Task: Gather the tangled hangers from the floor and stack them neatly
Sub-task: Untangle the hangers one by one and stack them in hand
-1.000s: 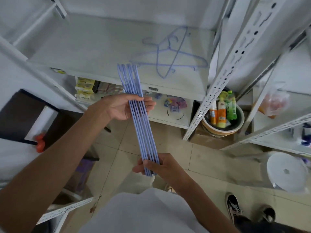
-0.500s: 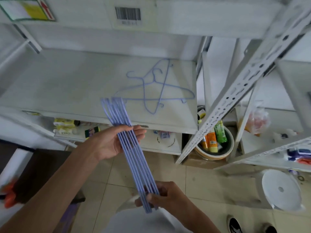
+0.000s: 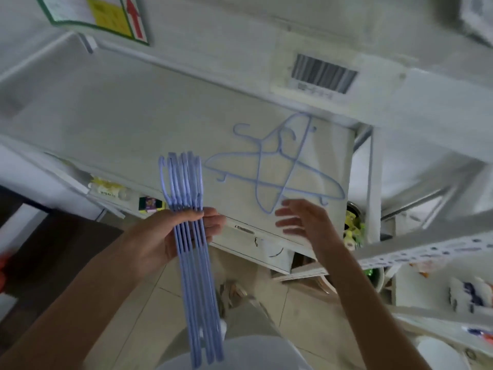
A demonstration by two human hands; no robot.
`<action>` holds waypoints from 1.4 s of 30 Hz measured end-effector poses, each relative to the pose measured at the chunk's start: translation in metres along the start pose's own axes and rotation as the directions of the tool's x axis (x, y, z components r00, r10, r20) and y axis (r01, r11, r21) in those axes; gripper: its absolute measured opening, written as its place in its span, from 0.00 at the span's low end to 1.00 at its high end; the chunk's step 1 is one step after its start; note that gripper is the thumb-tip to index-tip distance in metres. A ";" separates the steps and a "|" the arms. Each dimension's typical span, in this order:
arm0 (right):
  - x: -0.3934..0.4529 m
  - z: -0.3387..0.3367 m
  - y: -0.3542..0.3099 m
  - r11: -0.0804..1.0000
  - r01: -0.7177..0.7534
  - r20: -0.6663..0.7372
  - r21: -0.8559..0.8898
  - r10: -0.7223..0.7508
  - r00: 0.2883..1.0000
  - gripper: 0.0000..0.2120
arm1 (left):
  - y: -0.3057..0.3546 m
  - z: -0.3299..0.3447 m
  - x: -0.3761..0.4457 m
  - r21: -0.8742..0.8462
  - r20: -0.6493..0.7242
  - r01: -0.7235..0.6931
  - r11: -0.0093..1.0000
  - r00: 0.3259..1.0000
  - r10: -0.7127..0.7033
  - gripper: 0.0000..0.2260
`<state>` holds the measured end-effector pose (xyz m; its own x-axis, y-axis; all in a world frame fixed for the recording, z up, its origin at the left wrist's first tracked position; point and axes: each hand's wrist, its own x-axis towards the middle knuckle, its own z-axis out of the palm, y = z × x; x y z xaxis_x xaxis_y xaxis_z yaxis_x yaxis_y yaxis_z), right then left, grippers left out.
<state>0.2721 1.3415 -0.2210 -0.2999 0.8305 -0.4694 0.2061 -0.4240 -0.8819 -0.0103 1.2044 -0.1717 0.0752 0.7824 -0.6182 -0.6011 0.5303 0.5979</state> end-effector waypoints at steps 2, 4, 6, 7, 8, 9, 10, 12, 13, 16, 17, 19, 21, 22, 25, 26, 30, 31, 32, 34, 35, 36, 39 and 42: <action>0.054 0.005 -0.019 0.987 -0.021 -0.004 -0.158 0.020 1.000 0.13 | 0.005 -0.002 0.002 -0.038 -0.045 -0.022 0.999 0.999 0.020 0.14; 0.111 0.015 -0.031 0.945 -0.033 -0.034 -0.325 0.023 0.999 0.12 | 0.007 -0.005 0.004 -0.065 -0.078 -0.041 0.997 0.996 0.035 0.13; 0.168 0.027 -0.041 0.876 -0.047 -0.086 -0.481 0.006 0.996 0.13 | 0.008 -0.010 0.004 -0.109 -0.102 -0.068 0.992 0.993 0.057 0.13; 0.191 0.033 -0.046 0.821 -0.048 -0.109 -0.569 -0.017 0.994 0.15 | 0.008 -0.012 0.003 -0.125 -0.110 -0.079 0.989 0.992 0.065 0.12; 0.210 0.039 -0.051 0.745 -0.049 -0.117 -0.665 -0.039 0.992 0.18 | 0.007 -0.013 0.002 -0.129 -0.117 -0.092 0.987 0.990 0.077 0.12; 0.225 0.043 -0.053 0.654 -0.052 -0.116 -0.755 -0.055 0.992 0.22 | 0.006 -0.014 0.001 -0.125 -0.123 -0.103 0.987 0.988 0.088 0.12; 0.238 0.047 -0.053 0.576 -0.053 -0.119 -0.816 -0.077 0.990 0.26 | 0.006 -0.014 -0.001 -0.122 -0.132 -0.110 0.986 0.987 0.094 0.13; 0.255 0.054 -0.051 0.494 -0.039 -0.124 -0.869 -0.142 0.982 0.29 | 0.004 -0.014 -0.005 -0.137 -0.154 -0.120 0.983 0.983 0.099 0.14; 0.260 0.057 -0.049 0.474 -0.027 -0.119 -0.880 -0.165 0.979 0.29 | 0.002 -0.014 -0.007 -0.155 -0.167 -0.134 0.979 0.980 0.108 0.14; 0.262 0.066 -0.045 0.448 -0.022 -0.129 -0.894 -0.211 0.969 0.23 | -0.005 -0.011 -0.019 -0.223 -0.212 -0.188 0.956 0.967 0.141 0.16; 0.259 0.067 -0.045 0.462 -0.035 -0.155 -0.886 -0.224 0.962 0.21 | -0.007 -0.010 -0.022 -0.246 -0.228 -0.206 0.947 0.962 0.150 0.17; 0.246 0.067 -0.047 0.483 -0.036 -0.193 -0.875 -0.280 0.940 0.19 | -0.011 -0.008 -0.029 -0.277 -0.276 -0.243 0.930 0.947 0.165 0.16; 0.223 0.065 -0.052 0.479 0.011 -0.184 -0.878 -0.360 0.915 0.16 | -0.015 -0.008 -0.035 -0.291 -0.311 -0.259 0.921 0.936 0.165 0.16; 0.209 0.064 -0.054 0.480 0.054 -0.168 -0.876 -0.408 0.898 0.13 | -0.016 -0.009 -0.039 -0.292 -0.322 -0.259 0.921 0.933 0.161 0.15; 0.157 0.066 -0.062 0.469 0.253 -0.070 -0.846 -0.568 0.820 0.07 | -0.021 -0.015 -0.048 -0.274 -0.335 -0.268 0.924 0.927 0.169 0.17; 0.137 0.071 -0.065 0.446 0.329 -0.013 -0.832 -0.609 0.793 0.07 | -0.022 -0.018 -0.052 -0.265 -0.333 -0.275 0.924 0.926 0.180 0.18; 0.051 0.105 -0.070 0.374 0.583 0.267 -0.722 -0.626 0.733 0.08 | -0.030 -0.033 -0.072 -0.257 -0.299 -0.297 0.920 0.929 0.217 0.18; 0.029 0.115 -0.070 0.370 0.632 0.333 -0.681 -0.612 0.717 0.09 | -0.033 -0.037 -0.078 -0.261 -0.290 -0.302 0.917 0.930 0.224 0.18; 0.007 0.126 -0.067 0.371 0.674 0.394 -0.638 -0.594 0.701 0.10 | -0.036 -0.042 -0.085 -0.268 -0.279 -0.306 0.913 0.932 0.231 0.19; -0.033 0.150 -0.055 0.384 0.729 0.512 -0.566 -0.530 0.676 0.10 | -0.044 -0.049 -0.098 -0.258 -0.242 -0.295 0.920 0.942 0.234 0.19; -0.052 0.165 -0.045 0.378 0.753 0.575 -0.539 -0.488 0.657 0.09 | -0.048 -0.052 -0.103 -0.227 -0.228 -0.286 0.931 0.945 0.235 0.19; -0.069 0.180 -0.034 0.358 0.781 0.641 -0.512 -0.447 0.624 0.07 | -0.052 -0.054 -0.108 -0.183 -0.234 -0.280 0.942 0.943 0.235 0.18; -0.106 0.217 -0.003 0.221 0.830 0.742 -0.512 -0.373 0.558 0.04 | -0.070 -0.062 -0.117 -0.108 -0.335 -0.289 0.951 0.911 0.239 0.13; -0.118 0.231 0.015 0.058 0.818 0.754 -0.572 -0.357 0.552 0.07 | -0.090 -0.072 -0.128 -0.175 -0.365 -0.290 0.941 0.907 0.211 0.13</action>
<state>0.0952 1.1540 -0.1890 -0.9411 0.3373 0.0229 0.2988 0.8618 -0.4100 -0.0230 1.0326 -0.1830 -0.3495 0.7020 -0.6205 -0.7268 0.2148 0.6524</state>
